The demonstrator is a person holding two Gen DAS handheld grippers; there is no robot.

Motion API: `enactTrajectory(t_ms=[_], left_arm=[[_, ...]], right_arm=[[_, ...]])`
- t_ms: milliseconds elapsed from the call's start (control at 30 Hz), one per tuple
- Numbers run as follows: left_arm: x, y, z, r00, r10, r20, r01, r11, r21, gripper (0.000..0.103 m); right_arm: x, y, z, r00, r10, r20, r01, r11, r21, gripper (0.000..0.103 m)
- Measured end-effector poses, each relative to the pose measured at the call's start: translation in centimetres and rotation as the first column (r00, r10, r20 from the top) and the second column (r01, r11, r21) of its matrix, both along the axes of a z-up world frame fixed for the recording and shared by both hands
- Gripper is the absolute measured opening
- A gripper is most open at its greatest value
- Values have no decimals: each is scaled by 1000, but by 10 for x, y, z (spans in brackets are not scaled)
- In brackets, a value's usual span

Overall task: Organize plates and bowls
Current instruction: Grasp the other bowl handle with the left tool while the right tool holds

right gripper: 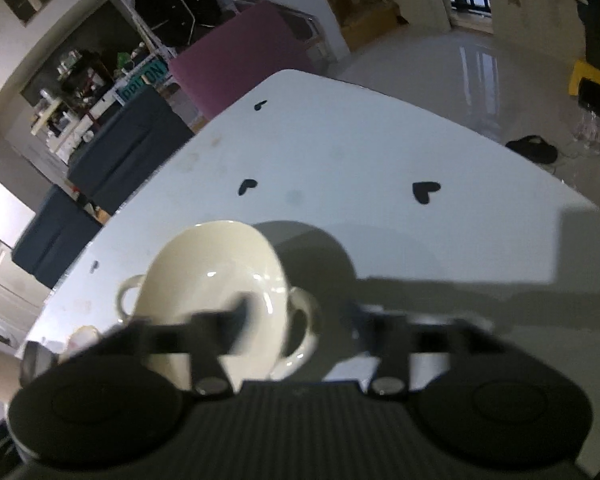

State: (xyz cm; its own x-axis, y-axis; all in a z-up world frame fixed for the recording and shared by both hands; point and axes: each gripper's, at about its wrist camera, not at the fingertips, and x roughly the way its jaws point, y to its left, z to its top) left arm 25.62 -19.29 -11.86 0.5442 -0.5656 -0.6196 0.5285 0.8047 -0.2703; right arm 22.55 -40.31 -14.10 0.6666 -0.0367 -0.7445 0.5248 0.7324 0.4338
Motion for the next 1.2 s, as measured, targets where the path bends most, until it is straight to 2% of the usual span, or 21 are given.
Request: enactTrajectory(t_ms=[100, 167, 200, 233, 267, 333, 367, 500, 600, 700, 833, 967, 1200], left_arm=[[20, -8, -8, 999, 26, -29, -26, 1000, -7, 91], [30, -12, -13, 999, 42, -34, -42, 999, 6, 91], [33, -14, -14, 999, 44, -31, -44, 999, 14, 91], [36, -15, -15, 999, 44, -26, -43, 999, 22, 91], [38, -16, -16, 999, 41, -21, -41, 999, 25, 91], [43, -16, -19, 999, 36, -22, -36, 999, 25, 88], [45, -16, -20, 999, 36, -31, -35, 999, 21, 86], [53, -19, -30, 997, 29, -75, -29, 1000, -1, 84], [58, -26, -38, 995, 16, -103, -15, 1000, 6, 75], [64, -32, -48, 989, 8, -150, -9, 1000, -4, 63], [68, -37, -57, 980, 14, -196, -15, 1000, -3, 49], [70, -41, -61, 977, 2, -212, -5, 1000, -14, 34], [72, -51, -65, 972, 6, -236, -9, 1000, -14, 24]], right_arm=[[0, -4, -9, 999, 10, -44, -9, 999, 36, 78], [4, -4, -18, 996, 23, -91, -18, 998, 56, 74], [7, -3, -23, 994, 42, -104, -36, 998, 58, 64], [9, -3, -25, 991, 62, -117, -56, 997, 49, 49], [11, -3, -27, 990, 88, -111, -83, 995, 51, 46], [9, -7, -27, 989, 118, -88, -111, 990, 82, 30], [9, -9, -27, 989, 122, -79, -115, 990, 86, 29], [9, -14, -25, 993, 89, -81, -86, 995, 46, 25], [6, -16, -24, 995, 62, -73, -61, 998, 23, 23], [8, -11, -22, 992, 92, -84, -95, 995, -27, 25], [14, 3, -19, 980, 160, -121, -179, 970, -167, 32], [13, 1, -21, 981, 159, -108, -175, 971, -161, 33], [17, -11, -22, 982, 171, -79, -181, 973, -141, 33]])
